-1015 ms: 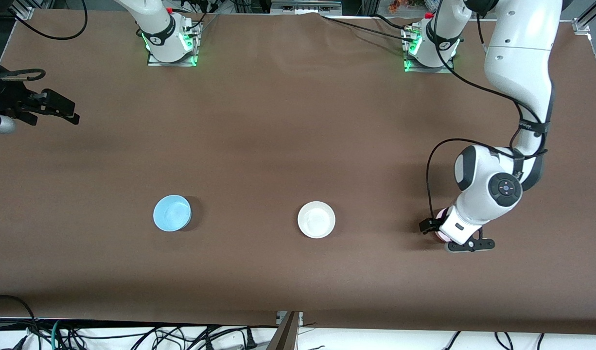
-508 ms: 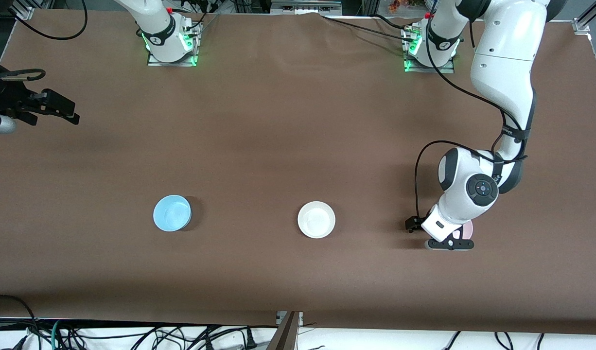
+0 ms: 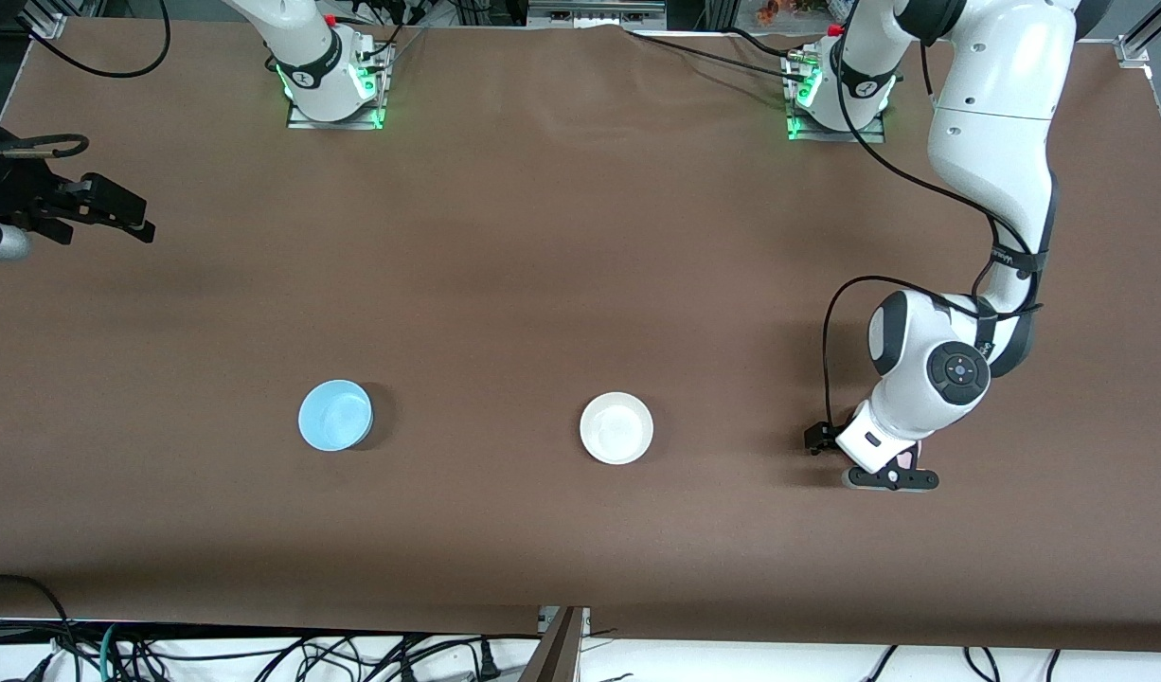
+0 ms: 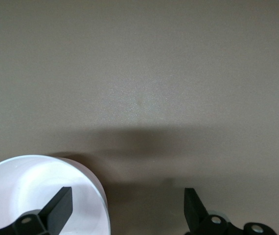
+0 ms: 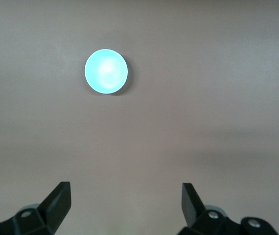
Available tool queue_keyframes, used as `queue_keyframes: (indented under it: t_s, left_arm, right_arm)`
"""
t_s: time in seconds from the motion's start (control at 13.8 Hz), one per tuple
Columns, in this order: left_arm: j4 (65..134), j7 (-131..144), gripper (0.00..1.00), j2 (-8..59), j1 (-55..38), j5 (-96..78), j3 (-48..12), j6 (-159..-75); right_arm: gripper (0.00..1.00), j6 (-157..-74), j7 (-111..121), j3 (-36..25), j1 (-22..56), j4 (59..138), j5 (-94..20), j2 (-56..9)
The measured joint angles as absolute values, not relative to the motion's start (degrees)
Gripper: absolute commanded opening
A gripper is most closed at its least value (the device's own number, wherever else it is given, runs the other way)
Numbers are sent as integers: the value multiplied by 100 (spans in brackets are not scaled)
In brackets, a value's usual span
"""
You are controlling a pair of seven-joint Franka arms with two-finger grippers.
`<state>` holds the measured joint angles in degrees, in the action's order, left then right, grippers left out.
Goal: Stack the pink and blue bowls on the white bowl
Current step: 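Lower the open left gripper onto the pink bowl's rim, then close the left gripper on the pink bowl's rim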
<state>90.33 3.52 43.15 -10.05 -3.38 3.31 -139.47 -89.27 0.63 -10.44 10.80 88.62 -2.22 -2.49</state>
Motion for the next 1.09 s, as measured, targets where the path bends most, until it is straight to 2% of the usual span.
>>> queue_keyframes:
  t_s: [0.44,0.94,1.09]
  left_arm:
    - [9152,314,94,4350,-986,-338,336,-13947]
    - [9215,301,66,4349,-976,-338,338,-13947]
    - [9214,297,66,4342,-976,-338,344,-13947]
  right_arm:
    - [100,-8927,63,-1044,1080,8862,-222,-249]
    - [100,-8927,63,-1045,1080,8862,-222,-249]
    - [100,-8927,63,-1046,1080,8862,-222,-249]
